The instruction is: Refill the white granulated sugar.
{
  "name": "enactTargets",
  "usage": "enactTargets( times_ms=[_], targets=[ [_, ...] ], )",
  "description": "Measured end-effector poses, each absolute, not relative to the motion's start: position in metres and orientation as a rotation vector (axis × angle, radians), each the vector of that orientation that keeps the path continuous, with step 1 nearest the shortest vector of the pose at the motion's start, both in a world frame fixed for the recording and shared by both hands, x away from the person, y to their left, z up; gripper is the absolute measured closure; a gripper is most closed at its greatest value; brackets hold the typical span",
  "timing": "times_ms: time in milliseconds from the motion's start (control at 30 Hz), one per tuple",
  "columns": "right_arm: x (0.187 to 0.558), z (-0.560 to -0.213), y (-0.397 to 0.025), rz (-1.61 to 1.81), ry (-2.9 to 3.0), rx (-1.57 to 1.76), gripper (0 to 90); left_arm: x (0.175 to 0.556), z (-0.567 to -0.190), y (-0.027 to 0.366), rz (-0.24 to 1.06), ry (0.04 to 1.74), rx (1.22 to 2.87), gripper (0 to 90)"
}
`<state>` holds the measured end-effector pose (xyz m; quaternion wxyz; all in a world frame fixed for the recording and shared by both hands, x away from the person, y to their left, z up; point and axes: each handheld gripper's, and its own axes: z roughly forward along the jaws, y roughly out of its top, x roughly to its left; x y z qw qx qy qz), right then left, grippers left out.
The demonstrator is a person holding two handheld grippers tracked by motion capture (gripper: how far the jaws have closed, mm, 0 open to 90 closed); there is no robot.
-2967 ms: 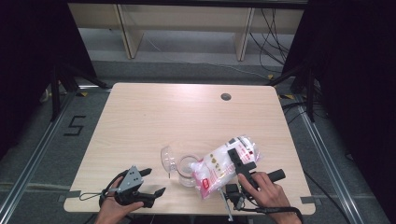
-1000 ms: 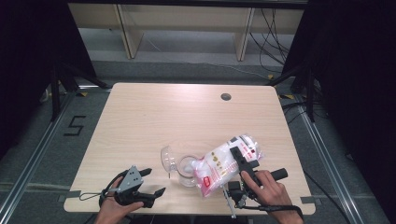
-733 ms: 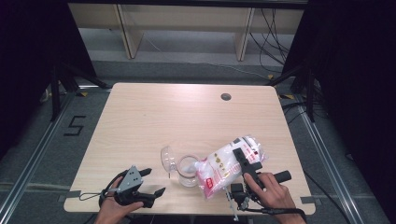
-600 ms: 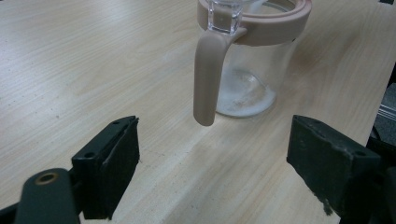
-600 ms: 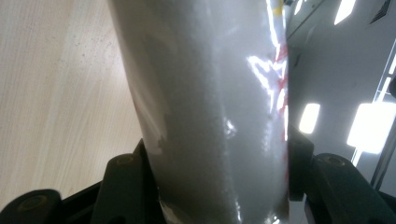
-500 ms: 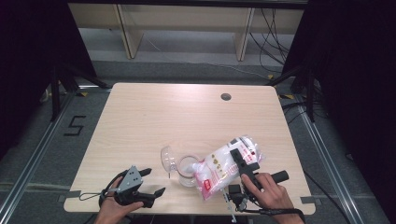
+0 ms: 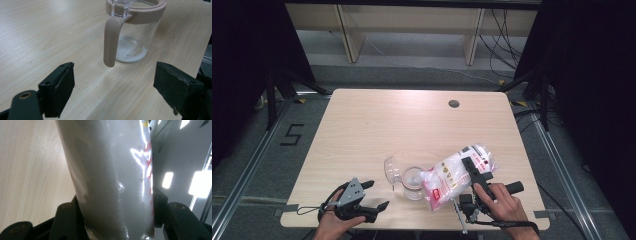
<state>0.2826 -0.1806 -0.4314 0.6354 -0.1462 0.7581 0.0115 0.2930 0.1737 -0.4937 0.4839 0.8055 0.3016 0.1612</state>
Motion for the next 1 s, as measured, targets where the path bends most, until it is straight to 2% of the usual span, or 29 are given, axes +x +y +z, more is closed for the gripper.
enactTargets(
  times_ms=[1000],
  targets=[
    [0.279, -0.432, -0.180, 0.048, 1.718, -0.366, 50.3, 0.294, -0.494, 0.174, 0.397, 0.731, 1.971, 16.6]
  ],
)
